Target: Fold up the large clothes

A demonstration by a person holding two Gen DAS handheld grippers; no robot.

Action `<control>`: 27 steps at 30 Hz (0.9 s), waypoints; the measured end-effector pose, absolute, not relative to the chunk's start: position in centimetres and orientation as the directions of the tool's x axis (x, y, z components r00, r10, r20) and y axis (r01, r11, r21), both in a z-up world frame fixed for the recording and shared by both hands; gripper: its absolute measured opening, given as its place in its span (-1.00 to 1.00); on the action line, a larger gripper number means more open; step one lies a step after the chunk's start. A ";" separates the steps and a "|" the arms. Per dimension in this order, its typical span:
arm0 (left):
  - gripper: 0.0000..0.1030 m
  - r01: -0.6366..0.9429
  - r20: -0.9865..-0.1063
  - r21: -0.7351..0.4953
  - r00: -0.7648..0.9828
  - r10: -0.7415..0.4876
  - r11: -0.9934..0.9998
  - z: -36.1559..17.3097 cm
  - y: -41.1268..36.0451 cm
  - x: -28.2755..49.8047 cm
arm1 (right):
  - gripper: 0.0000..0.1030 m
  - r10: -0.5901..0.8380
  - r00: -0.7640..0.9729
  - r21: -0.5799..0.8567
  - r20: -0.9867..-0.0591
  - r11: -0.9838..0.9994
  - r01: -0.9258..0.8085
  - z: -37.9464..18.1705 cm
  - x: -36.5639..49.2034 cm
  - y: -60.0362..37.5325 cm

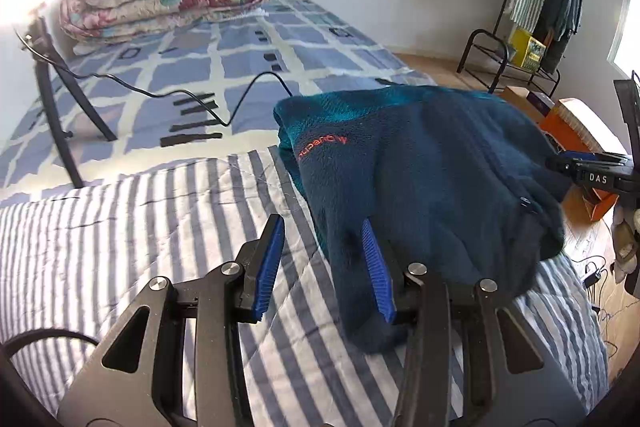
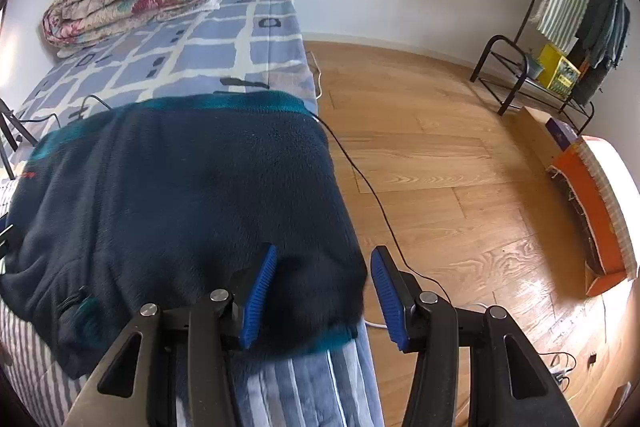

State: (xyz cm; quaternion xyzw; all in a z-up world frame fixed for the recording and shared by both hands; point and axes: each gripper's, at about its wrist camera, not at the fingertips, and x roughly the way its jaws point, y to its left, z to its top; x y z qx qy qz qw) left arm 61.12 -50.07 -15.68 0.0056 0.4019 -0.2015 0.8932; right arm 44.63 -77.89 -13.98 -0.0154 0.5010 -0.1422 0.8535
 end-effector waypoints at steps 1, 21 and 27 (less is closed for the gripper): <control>-0.19 0.368 -0.716 -0.150 0.599 -0.358 0.918 -15.2 -49.8 60.5 | -0.03 -0.257 0.466 -0.166 -0.847 0.960 0.227 -13.3 44.1 -77.6; -0.19 0.447 -0.535 -0.158 0.711 -0.457 0.881 2.9 -43.7 39.7 | -0.03 -0.217 0.663 -0.141 -0.717 0.976 0.167 6.3 27.4 -66.4; -0.19 0.475 -0.496 -0.163 0.718 -0.487 0.865 7.0 -41.3 32.5 | 0.00 -0.216 0.701 -0.142 -0.679 0.976 0.163 11.0 20.6 -62.5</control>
